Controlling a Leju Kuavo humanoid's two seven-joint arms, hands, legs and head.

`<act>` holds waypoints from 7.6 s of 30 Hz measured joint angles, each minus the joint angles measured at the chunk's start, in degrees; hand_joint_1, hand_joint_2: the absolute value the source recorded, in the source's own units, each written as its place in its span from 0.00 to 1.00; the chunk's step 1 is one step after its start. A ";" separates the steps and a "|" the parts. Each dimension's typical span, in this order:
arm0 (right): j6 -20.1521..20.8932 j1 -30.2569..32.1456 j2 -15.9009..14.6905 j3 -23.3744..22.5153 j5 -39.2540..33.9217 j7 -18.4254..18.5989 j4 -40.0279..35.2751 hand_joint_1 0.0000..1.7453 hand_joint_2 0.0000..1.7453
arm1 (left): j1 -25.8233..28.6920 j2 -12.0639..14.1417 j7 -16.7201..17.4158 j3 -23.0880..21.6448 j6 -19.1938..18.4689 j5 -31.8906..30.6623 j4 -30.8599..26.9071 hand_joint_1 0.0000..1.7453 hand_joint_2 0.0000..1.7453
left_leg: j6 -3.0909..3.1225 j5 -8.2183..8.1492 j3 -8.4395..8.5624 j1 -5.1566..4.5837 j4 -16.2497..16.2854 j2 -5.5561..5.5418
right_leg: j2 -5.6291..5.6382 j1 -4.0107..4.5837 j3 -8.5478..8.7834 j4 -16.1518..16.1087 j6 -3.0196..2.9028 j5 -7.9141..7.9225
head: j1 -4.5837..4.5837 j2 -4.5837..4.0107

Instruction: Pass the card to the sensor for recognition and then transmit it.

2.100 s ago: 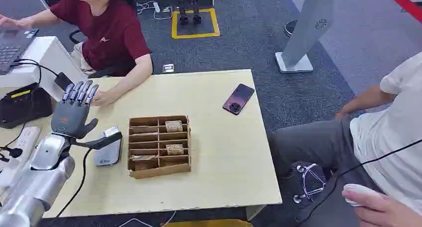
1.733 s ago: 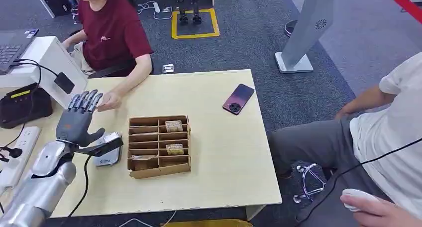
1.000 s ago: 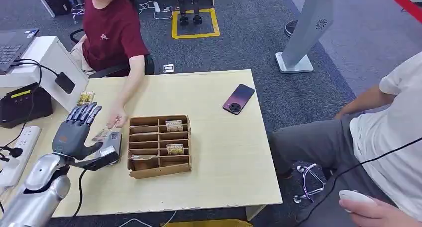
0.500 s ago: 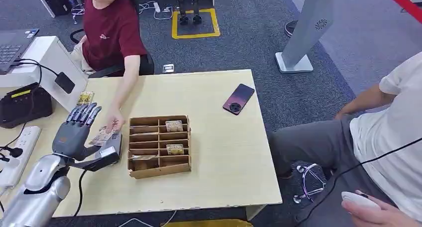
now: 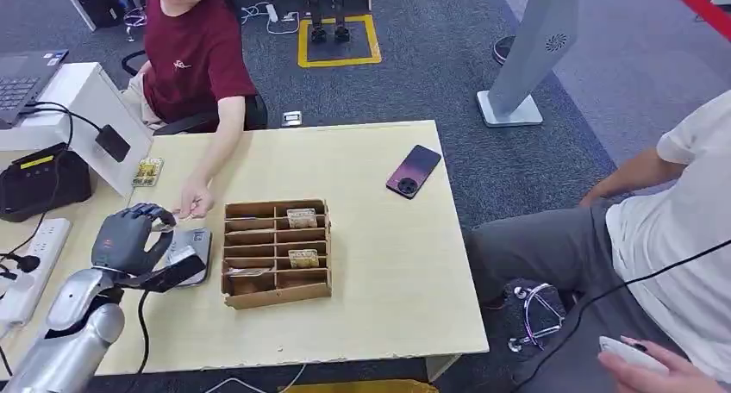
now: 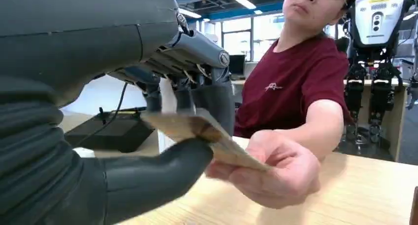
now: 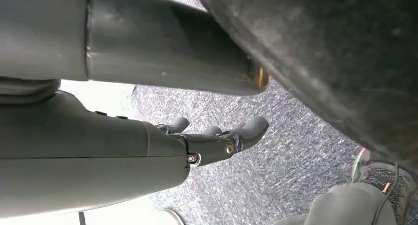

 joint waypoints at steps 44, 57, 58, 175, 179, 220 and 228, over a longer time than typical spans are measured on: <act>-0.79 -0.05 0.02 1.07 -1.33 0.02 0.00 0.00 0.00 | 1.98 -4.28 -3.75 6.34 -16.41 20.01 -4.77 1.00 1.00 | 0.00 0.00 -0.02 -0.01 0.02 -0.02 | -0.02 0.00 0.00 -0.01 0.00 -0.01 | 0.00 0.00; -2.05 0.00 0.74 1.07 -3.13 0.90 0.02 0.00 0.00 | -4.96 -8.70 6.45 10.58 -29.40 35.73 2.97 1.00 1.00 | 0.03 0.07 -0.02 0.01 0.03 -0.02 | 0.00 0.01 -0.01 0.01 0.03 0.05 | 0.00 0.00; -2.05 0.00 0.74 1.07 -3.12 0.90 0.02 0.00 0.00 | -5.10 -8.83 6.40 10.60 -29.40 35.76 3.17 1.00 1.00 | 0.03 0.06 -0.02 0.00 0.03 -0.01 | 0.00 0.00 -0.01 0.01 0.03 0.04 | 0.00 0.00; -3.17 0.07 0.94 5.00 -6.49 0.52 0.33 0.00 0.00 | -2.83 -5.11 9.23 19.69 -33.75 47.45 -0.72 1.00 1.00 | -0.01 0.18 -0.17 0.02 0.06 -0.04 | -0.01 0.01 -0.18 0.02 0.04 0.14 | 0.00 0.00; -3.08 0.05 0.94 5.03 -6.49 0.63 0.33 0.00 0.00 | -3.84 -5.55 9.14 19.28 -32.19 45.96 0.75 1.00 1.00 | -0.01 0.18 -0.17 0.02 0.06 -0.02 | 0.00 0.01 -0.17 0.02 0.04 0.14 | 0.00 0.00; -3.69 -0.16 1.25 6.49 -7.15 0.35 0.50 0.00 0.00 | -5.05 -11.67 7.02 15.52 -25.97 37.09 14.14 1.00 1.00 | -0.01 0.18 -0.17 0.02 0.07 0.01 | 0.05 0.01 -0.17 0.02 0.05 0.16 | 0.00 0.00; -3.69 -0.16 1.25 6.51 -7.15 0.35 0.50 0.00 0.00 | -5.09 -11.67 6.99 15.52 -25.97 37.09 14.23 1.00 1.00 | -0.01 0.18 -0.17 0.02 0.07 0.01 | 0.05 0.01 -0.17 0.03 0.06 0.16 | 0.00 0.00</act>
